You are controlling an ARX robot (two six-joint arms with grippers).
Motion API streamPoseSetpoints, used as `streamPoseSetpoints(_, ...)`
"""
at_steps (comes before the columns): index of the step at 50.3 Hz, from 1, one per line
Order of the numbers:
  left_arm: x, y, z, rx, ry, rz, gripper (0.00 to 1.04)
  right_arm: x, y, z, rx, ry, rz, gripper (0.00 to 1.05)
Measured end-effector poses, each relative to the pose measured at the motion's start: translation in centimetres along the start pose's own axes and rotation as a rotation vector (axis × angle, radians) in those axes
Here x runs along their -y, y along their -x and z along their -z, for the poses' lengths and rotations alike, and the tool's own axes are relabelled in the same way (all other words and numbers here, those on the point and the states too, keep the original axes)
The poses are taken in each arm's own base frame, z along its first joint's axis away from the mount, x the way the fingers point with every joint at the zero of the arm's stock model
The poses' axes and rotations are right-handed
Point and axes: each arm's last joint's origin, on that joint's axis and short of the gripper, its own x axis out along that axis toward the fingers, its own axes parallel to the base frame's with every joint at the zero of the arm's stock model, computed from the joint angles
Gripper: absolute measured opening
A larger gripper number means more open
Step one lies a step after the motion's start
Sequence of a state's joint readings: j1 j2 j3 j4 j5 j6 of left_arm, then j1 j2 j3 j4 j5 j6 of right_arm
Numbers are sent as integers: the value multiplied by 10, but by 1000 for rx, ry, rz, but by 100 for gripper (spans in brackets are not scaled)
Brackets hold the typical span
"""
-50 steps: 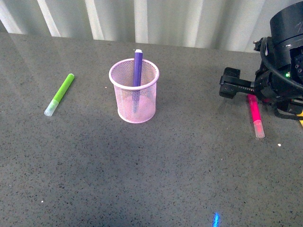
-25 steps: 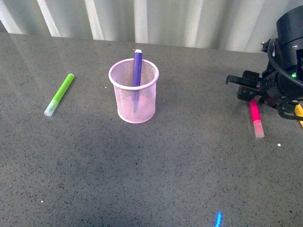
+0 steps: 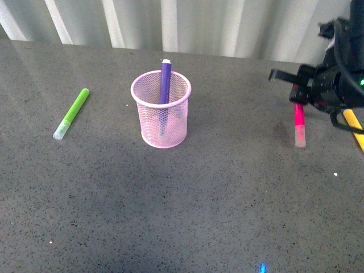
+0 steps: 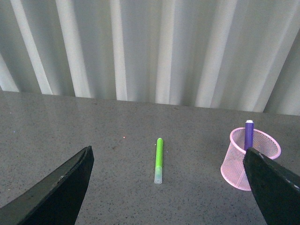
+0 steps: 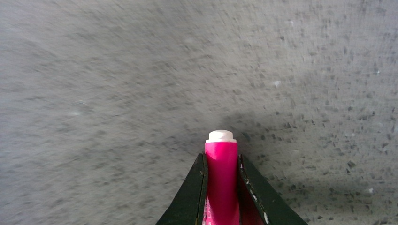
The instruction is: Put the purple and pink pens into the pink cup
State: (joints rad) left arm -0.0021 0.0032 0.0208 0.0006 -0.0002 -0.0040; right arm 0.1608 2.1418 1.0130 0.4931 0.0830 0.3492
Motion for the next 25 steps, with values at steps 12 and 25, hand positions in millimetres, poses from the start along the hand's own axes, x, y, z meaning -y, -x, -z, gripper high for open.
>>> streamPoseSetpoints(12, 0, 0, 0, 0, 0, 0, 98, -54, 45, -33, 329, 169, -283, 12)
streamPoseSetpoints(25, 0, 0, 0, 0, 0, 0, 98, -146, 93, -20, 568, 444, -600, 12)
